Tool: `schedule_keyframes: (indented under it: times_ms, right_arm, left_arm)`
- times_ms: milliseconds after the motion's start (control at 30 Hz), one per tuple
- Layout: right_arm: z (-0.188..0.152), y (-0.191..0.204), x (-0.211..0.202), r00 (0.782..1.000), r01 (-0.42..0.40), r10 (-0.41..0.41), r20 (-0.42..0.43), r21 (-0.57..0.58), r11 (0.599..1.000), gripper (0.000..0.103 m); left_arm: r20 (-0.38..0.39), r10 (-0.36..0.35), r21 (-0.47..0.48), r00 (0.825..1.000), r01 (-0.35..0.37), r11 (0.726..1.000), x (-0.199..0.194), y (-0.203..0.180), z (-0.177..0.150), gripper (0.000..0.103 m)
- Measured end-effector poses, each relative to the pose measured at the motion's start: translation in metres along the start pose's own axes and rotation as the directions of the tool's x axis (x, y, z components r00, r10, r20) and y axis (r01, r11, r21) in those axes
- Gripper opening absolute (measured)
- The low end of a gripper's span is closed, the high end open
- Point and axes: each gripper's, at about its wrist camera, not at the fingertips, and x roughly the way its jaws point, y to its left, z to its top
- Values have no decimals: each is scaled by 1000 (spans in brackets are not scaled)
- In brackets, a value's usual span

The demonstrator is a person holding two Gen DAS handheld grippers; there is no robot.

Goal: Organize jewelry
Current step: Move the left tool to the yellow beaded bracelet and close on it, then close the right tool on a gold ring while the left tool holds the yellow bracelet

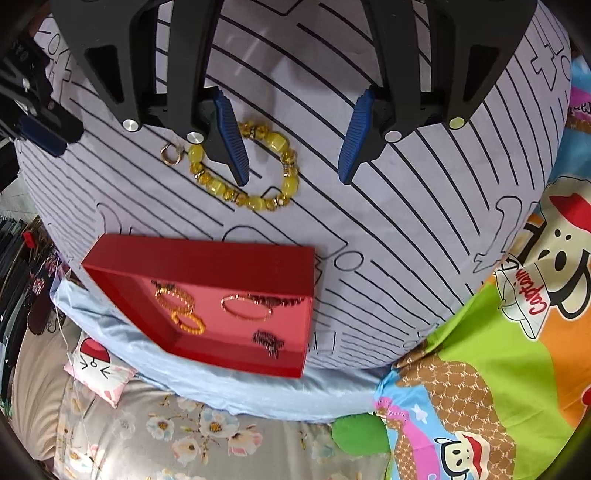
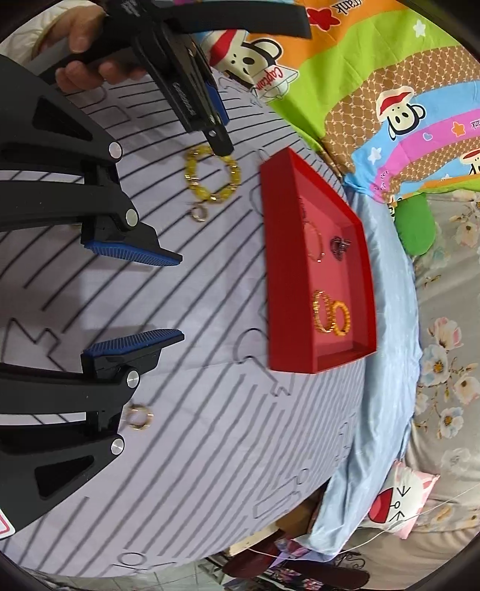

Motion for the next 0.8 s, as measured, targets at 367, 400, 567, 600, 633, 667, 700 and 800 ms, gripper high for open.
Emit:
schedule_keyframes:
  times_ms: [367,400,567,600,633,667,700,800]
  right_arm:
    - [-7,-1,-3,1000,0,0,-2,11,1000,35]
    - [-6,-1,-3,1000,2,-2,-1,13,1000,35]
    - [-12,-9,-9,1000,9,-9,-7,25,1000,35]
    - [-14,-10,-10,1000,11,-11,-10,26,1000,35]
    - [-17,-12,-11,1000,12,-12,-13,29,1000,35]
    - [-20,-13,-13,1000,14,-13,-14,32,999,35]
    - [-22,-15,-14,1000,14,-14,-16,35,999,35]
    - [-31,-20,-19,1000,16,-15,-21,48,999,35]
  left_arm:
    - [-32,21,40,999,-19,999,14,-10,-1,28]
    - [-32,18,40,999,-16,999,14,-9,-1,16]
    - [-29,-7,19,1000,7,1000,6,-7,-10,9]
    - [-29,-14,15,999,14,1000,2,-7,-14,9]
    - [-28,-17,16,999,18,1000,-1,-8,-17,9]
    - [-26,-18,21,1000,18,1000,-6,-9,-22,9]
    - [-24,-22,21,999,23,1000,-10,-10,-26,9]
    - [-20,-28,9,999,28,1000,-19,-8,-36,9]
